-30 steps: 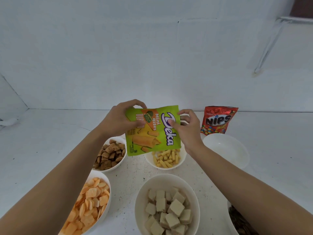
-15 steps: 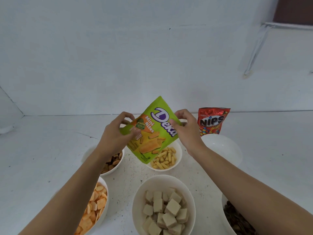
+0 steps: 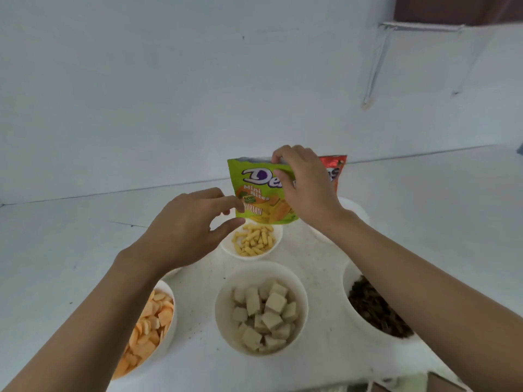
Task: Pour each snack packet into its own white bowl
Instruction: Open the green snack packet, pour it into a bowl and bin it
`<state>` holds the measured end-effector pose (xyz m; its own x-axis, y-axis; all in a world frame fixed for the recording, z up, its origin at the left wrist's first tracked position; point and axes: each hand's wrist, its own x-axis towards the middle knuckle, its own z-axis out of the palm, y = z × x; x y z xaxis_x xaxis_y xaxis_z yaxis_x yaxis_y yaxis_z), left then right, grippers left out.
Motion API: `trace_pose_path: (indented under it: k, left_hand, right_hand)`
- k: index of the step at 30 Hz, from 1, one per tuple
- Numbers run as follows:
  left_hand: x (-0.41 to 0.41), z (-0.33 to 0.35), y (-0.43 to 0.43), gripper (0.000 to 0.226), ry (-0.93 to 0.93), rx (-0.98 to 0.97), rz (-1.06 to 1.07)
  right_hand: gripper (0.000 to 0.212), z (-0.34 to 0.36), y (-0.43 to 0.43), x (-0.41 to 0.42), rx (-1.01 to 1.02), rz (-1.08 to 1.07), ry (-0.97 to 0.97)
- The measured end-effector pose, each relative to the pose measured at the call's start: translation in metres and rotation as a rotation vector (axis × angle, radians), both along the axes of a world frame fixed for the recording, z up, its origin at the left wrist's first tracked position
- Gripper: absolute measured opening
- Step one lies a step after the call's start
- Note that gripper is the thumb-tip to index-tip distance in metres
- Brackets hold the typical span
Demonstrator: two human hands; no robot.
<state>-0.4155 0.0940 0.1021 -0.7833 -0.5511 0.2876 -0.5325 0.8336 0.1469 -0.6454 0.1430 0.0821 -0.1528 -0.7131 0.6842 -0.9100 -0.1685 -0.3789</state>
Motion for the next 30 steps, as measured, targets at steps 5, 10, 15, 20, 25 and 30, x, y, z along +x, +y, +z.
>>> trace_pose_path:
  k: [5,10,15,20,25,30]
  left_hand:
    - [0.0,0.001,0.051,0.04,0.028,-0.016,-0.118]
    - [0.007,-0.006,0.112,0.023,0.126,-0.006,-0.214]
    - [0.007,-0.02,0.175,0.029,0.137,0.122,-0.264]
    - [-0.001,-0.028,0.246,0.033,0.052,0.24,-0.326]
    - [-0.031,-0.046,0.311,0.039,-0.013,0.325,-0.284]
    - [-0.087,-0.084,0.38,0.031,-0.031,0.405,-0.187]
  right_hand:
    - [0.016,0.007,0.063,0.019,-0.037,-0.077,0.109]
    - [0.015,0.01,0.141,0.035,-0.112,-0.126,0.118]
    - [0.024,0.008,0.224,0.046,-0.133,-0.147,0.008]
    - [0.021,-0.005,0.298,0.036,-0.082,-0.139,0.007]
    - [0.024,-0.036,0.365,-0.002,0.017,-0.115,-0.092]
    - [0.017,-0.083,0.424,-0.068,0.154,-0.042,-0.112]
